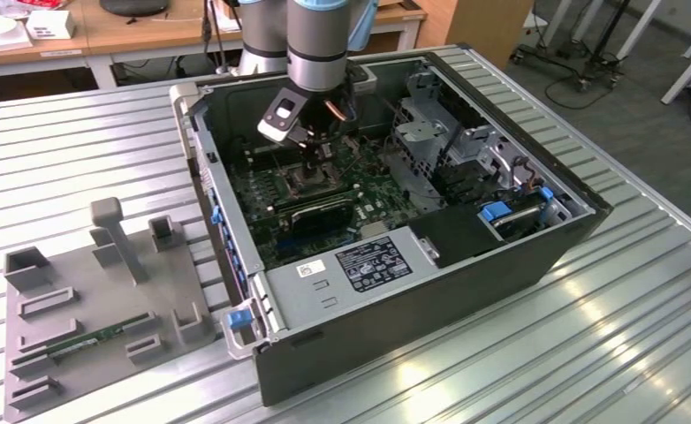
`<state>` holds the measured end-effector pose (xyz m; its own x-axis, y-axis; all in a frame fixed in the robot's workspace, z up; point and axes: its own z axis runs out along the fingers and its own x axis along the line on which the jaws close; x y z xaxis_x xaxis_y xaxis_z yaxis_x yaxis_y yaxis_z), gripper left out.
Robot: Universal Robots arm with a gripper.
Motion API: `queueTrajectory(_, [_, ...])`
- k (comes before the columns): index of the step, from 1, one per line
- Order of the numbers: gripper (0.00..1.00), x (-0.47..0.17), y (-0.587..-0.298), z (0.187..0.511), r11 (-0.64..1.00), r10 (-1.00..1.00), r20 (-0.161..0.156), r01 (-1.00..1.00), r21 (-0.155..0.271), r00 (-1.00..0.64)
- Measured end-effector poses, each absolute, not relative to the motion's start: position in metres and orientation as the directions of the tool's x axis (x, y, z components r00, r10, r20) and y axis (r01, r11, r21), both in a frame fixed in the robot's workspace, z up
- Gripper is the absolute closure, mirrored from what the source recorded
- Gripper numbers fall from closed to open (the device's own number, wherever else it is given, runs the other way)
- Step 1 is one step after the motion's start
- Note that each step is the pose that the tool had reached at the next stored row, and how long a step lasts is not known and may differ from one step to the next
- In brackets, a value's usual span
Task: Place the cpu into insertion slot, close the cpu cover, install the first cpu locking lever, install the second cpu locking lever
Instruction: 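Place the cpu into insertion slot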
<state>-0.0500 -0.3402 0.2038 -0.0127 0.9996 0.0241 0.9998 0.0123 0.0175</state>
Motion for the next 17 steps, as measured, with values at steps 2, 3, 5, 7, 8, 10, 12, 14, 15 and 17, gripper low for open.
queueTrajectory(2, [0.89, -0.0500, -0.3402, 0.2025, 0.012, 1.000, 0.024, 1.000, 0.018, -0.013])
queueTrajectory(3, [0.89, -0.0500, -0.3403, 0.2021, 0.012, 1.000, 0.024, 1.000, 0.017, -0.013])
queueTrajectory(5, [0.89, -0.0500, -0.3403, 0.2013, 0.012, 1.000, 0.024, 1.000, 0.017, -0.013])
queueTrajectory(7, [0.89, -0.0500, -0.3403, 0.2004, 0.012, 1.000, 0.024, 1.000, 0.017, -0.013])
queueTrajectory(8, [0.89, -0.0501, -0.3403, 0.2002, 0.012, 1.000, 0.024, 1.000, 0.017, -0.013])
queueTrajectory(10, [0.89, -0.0501, -0.3403, 0.2000, 0.012, 1.000, 0.023, 1.000, 0.017, -0.013])
queueTrajectory(12, [0.89, -0.0500, -0.3402, 0.1997, 0.012, 1.000, 0.024, 1.000, 0.017, -0.013])
queueTrajectory(14, [0.89, -0.0500, -0.3403, 0.1997, 0.012, 1.000, 0.024, 1.000, 0.017, -0.013])
queueTrajectory(15, [0.89, -0.0500, -0.3403, 0.1997, 0.012, 1.000, 0.024, 1.000, 0.017, -0.013])
queueTrajectory(17, [0.89, -0.0500, -0.3402, 0.1997, 0.012, 1.000, 0.024, 1.000, 0.018, -0.013])
